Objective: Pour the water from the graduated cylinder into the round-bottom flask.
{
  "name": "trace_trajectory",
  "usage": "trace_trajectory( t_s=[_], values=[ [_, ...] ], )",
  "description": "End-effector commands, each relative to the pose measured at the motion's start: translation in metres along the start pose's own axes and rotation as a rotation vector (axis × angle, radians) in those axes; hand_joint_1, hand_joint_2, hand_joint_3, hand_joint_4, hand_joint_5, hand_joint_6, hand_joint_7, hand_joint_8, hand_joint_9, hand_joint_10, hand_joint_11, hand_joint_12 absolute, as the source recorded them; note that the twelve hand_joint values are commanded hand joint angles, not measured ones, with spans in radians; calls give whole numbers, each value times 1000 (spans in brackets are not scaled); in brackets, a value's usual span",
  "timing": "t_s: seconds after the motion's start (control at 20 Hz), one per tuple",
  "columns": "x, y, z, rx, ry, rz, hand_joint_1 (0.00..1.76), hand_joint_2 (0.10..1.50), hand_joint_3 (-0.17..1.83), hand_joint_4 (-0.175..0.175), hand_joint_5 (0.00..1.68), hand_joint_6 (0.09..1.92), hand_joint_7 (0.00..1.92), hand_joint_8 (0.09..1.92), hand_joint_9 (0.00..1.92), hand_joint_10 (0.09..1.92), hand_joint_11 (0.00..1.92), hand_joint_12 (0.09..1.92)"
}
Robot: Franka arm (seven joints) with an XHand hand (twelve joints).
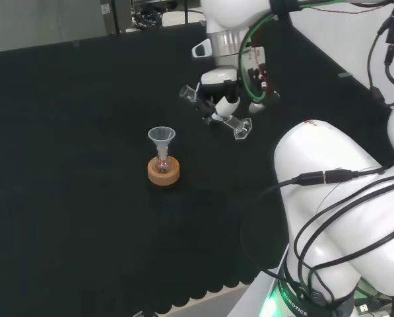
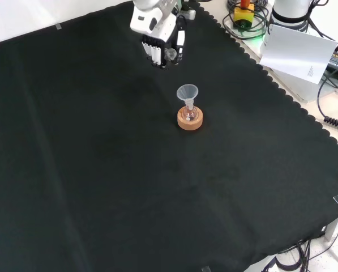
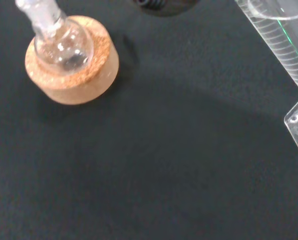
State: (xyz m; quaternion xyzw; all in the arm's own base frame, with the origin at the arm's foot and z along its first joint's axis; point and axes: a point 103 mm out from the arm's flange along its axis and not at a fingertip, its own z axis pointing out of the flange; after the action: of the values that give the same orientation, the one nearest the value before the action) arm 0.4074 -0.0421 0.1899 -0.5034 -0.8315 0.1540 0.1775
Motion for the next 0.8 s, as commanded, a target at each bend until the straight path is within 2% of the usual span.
trace_trajectory(
  t_s=[0.05,0.35,0.55,0.8],
  values=[
    [16,3,4,110,-114,28,1269,1091,0,-175,1017,950,1053,924,1513,87,1305,693],
    [26,4,7,185,-180,51,1269,1091,0,-175,1016,950,1053,925,1513,87,1305,692],
    [28,3,7,212,-208,69,1269,1092,0,-175,1016,951,1052,926,1514,87,1305,692],
    [31,3,6,256,-247,119,1269,1092,0,-175,1015,952,1052,926,1513,87,1305,692]
  ],
)
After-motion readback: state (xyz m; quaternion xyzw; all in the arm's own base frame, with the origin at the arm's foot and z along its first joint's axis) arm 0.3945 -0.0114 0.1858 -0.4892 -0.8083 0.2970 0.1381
